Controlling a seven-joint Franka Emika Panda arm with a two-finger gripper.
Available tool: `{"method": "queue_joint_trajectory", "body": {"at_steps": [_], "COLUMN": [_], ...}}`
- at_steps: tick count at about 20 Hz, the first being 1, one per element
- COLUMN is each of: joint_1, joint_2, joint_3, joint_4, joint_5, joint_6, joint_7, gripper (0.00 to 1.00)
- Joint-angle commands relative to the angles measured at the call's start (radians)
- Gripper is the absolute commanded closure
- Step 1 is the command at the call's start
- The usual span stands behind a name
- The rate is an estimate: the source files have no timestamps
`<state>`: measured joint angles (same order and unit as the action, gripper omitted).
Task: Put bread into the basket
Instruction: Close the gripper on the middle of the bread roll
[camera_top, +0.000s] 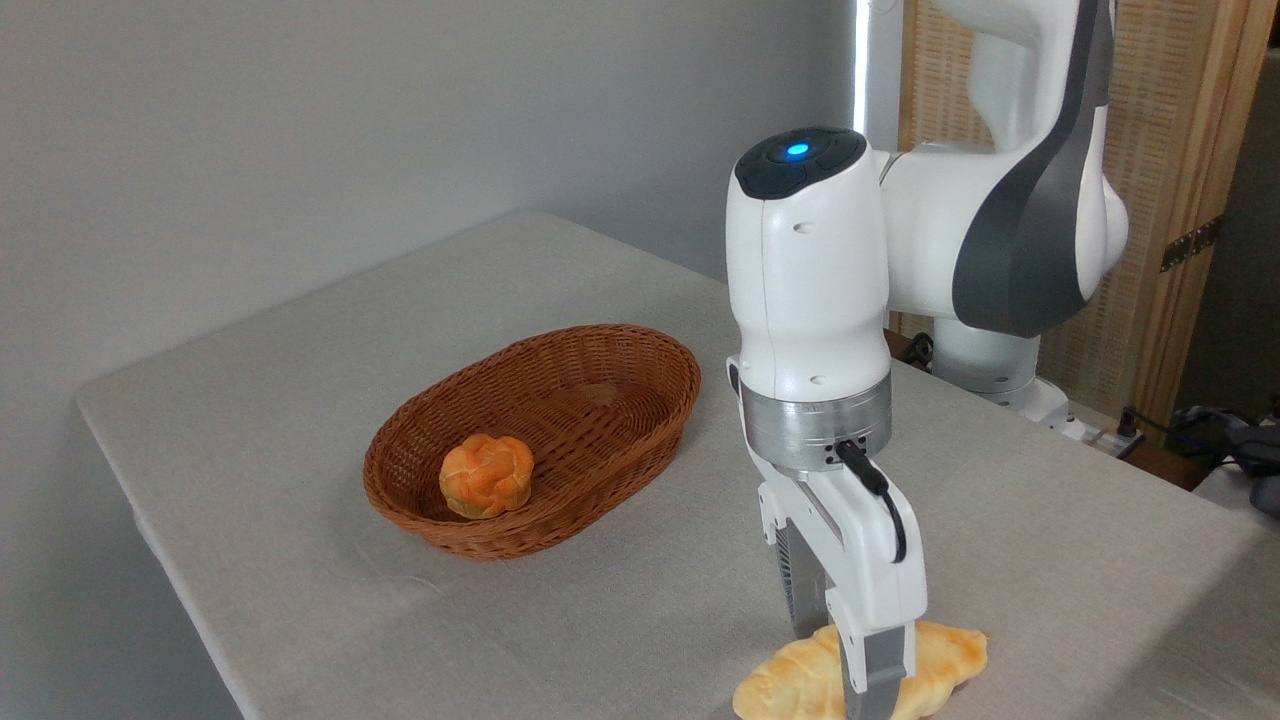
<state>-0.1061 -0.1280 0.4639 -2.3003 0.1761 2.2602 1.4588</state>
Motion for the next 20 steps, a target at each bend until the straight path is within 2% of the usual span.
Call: {"method": "queue_joint_trajectory", "body": {"at_steps": [1, 3, 14, 20], "joint_1": [-0.007, -0.007, -0.009, -0.018], "joint_2": [-0.013, -0.015, -0.019, -0.028], "joint_3": [0.018, 0.018, 0.018, 0.015], "joint_4": [-0.022, -0.022, -0.019, -0.016], "joint_5": [0.014, 0.014, 0.011, -0.01], "joint_6": [0.012, 0.007, -0.005, -0.025], "joint_7": [0.018, 0.017, 0.014, -0.003], "gripper": [0.22, 0.35, 0.49, 0.52]}}
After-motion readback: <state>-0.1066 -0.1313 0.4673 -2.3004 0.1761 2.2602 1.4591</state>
